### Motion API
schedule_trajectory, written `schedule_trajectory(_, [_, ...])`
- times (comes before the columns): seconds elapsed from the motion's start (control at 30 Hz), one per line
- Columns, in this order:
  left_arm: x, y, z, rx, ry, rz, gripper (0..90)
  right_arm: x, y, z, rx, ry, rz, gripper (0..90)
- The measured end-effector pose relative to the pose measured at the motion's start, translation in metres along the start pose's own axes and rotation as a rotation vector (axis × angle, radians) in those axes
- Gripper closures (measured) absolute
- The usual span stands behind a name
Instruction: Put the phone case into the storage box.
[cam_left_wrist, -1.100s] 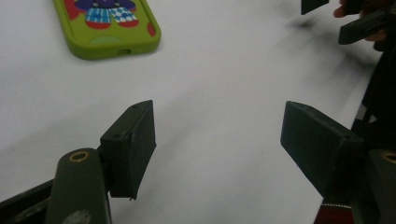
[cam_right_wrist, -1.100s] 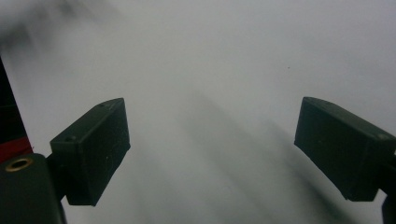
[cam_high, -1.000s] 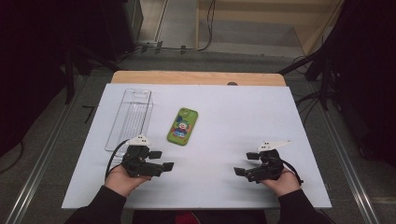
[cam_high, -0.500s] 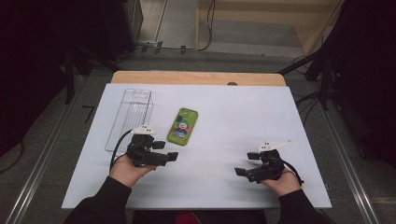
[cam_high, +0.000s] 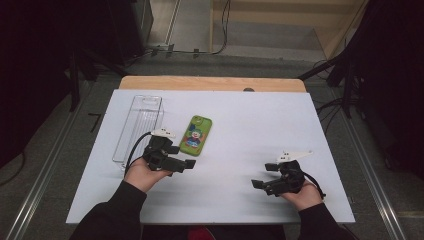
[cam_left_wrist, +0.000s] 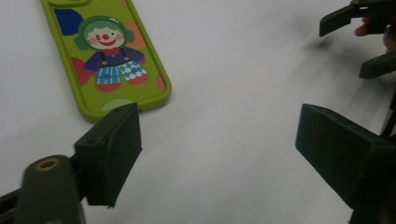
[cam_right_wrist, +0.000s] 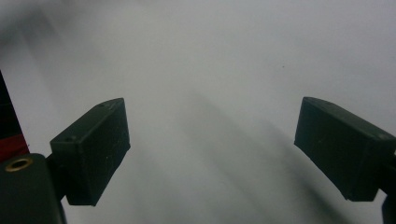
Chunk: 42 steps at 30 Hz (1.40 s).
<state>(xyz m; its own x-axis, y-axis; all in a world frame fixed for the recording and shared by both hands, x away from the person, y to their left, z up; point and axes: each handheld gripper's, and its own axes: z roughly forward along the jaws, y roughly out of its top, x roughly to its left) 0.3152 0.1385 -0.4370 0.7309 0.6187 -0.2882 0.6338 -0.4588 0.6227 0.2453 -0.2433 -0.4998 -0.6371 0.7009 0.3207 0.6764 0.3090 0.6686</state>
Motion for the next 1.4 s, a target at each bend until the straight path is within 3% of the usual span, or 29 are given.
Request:
schedule_trajectory(0.07, [0.000,0.003,0.003,0.013,0.002,0.004,13.5,0.000,0.000,0.000,0.001,-0.002,-0.001,8.7])
schedule_trajectory(0.13, [0.000,0.004,0.004,0.012,0.006,0.007,0.0,0.000,0.000,0.000,0.000,-0.003,-0.002,8.7])
schedule_trajectory(0.47, [0.003,0.018,0.015,0.019,0.041,0.004,0.0,0.000,0.000,-0.001,-0.005,-0.002,0.004,8.7])
schedule_trajectory(0.93, [0.013,0.033,0.024,-0.017,0.083,-0.046,0.0,0.000,0.000,-0.001,-0.007,-0.007,0.012,8.6])
schedule_trajectory(1.4, [0.023,0.047,0.033,-0.030,0.131,-0.067,0.0,-0.002,0.000,-0.002,-0.014,-0.016,0.017,8.7])
